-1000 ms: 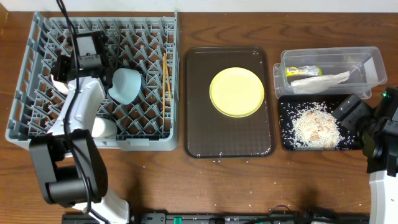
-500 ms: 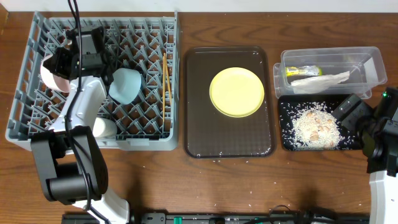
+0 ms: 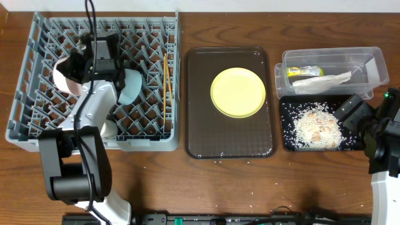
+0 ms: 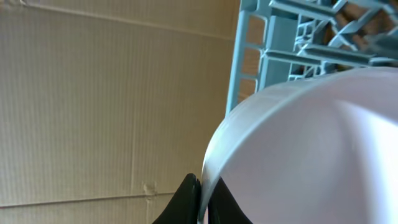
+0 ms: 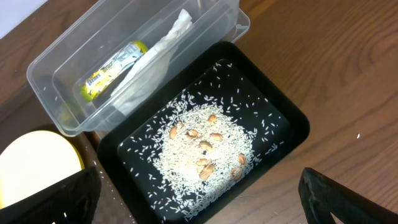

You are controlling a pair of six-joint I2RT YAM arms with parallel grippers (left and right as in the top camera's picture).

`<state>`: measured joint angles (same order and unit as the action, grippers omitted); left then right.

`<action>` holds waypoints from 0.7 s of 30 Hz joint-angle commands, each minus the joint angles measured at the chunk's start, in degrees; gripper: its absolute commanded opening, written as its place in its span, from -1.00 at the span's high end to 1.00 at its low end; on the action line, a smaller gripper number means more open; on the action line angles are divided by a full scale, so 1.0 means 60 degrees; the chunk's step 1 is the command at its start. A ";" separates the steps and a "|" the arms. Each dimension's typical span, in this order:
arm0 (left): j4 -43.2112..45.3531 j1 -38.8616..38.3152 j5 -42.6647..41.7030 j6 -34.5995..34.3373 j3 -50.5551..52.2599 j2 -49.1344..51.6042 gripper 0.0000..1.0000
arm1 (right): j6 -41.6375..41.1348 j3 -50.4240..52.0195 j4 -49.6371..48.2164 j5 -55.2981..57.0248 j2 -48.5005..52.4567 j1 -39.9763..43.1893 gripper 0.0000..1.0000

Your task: Sort waste into correct bins and load items into the dishwasher

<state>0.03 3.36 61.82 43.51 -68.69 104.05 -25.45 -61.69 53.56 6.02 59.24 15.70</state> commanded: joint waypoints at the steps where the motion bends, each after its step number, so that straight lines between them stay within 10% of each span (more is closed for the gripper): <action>1: -0.0025 -0.0036 -0.0153 -0.0193 0.0189 0.0091 0.85 | -0.0109 -0.0022 0.0011 0.0066 0.0004 0.0066 -0.99; 21: -0.0208 -0.0550 -0.0157 -0.0342 0.0189 0.0091 0.66 | -0.0109 -0.0022 0.0011 0.0066 0.0004 0.0066 -0.98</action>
<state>-1.08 0.62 61.19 43.05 -68.10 104.05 -25.45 -61.69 53.54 6.02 59.24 15.70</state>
